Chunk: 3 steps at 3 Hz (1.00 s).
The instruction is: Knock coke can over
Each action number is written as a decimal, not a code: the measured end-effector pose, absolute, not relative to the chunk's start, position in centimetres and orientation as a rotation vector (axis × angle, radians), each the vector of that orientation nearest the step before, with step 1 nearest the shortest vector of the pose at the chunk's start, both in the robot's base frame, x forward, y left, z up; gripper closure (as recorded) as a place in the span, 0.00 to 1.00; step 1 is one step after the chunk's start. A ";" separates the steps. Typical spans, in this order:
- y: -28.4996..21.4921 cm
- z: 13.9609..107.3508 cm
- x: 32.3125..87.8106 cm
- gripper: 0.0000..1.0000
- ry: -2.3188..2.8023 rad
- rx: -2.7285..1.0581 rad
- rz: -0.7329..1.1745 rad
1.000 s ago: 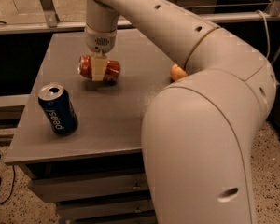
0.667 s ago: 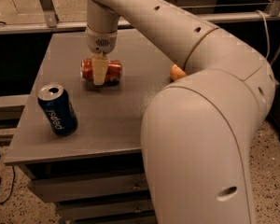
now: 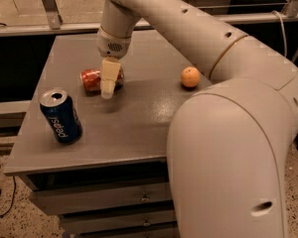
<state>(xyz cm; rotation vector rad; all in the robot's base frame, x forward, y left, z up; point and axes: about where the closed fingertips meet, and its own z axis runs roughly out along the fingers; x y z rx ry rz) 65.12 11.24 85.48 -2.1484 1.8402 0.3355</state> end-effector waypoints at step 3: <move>2.2 91.5 66.6 0.00 1.712 -1.656 0.512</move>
Offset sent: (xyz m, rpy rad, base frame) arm 0.0283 -0.1279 0.0714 0.5381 -0.0887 -0.2881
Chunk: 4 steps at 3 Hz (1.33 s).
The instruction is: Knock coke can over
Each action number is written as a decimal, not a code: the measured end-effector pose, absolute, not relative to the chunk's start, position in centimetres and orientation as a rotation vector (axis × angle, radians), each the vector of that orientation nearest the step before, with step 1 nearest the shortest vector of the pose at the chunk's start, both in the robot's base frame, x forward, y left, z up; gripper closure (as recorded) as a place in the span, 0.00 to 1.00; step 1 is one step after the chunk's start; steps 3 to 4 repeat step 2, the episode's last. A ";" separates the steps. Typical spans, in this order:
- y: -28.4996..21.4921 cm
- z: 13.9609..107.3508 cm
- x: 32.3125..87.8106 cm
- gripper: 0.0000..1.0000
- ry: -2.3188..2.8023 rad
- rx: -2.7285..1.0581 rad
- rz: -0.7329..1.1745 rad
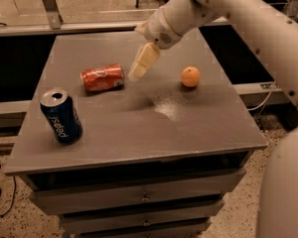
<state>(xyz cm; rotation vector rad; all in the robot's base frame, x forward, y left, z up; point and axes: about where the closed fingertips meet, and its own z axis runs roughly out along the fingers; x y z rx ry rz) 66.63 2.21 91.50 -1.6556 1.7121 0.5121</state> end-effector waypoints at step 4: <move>-3.6 94.3 68.0 0.00 1.649 -1.471 0.457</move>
Offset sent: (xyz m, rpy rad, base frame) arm 0.0110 -0.0448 0.0253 0.1038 -0.0916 -0.0829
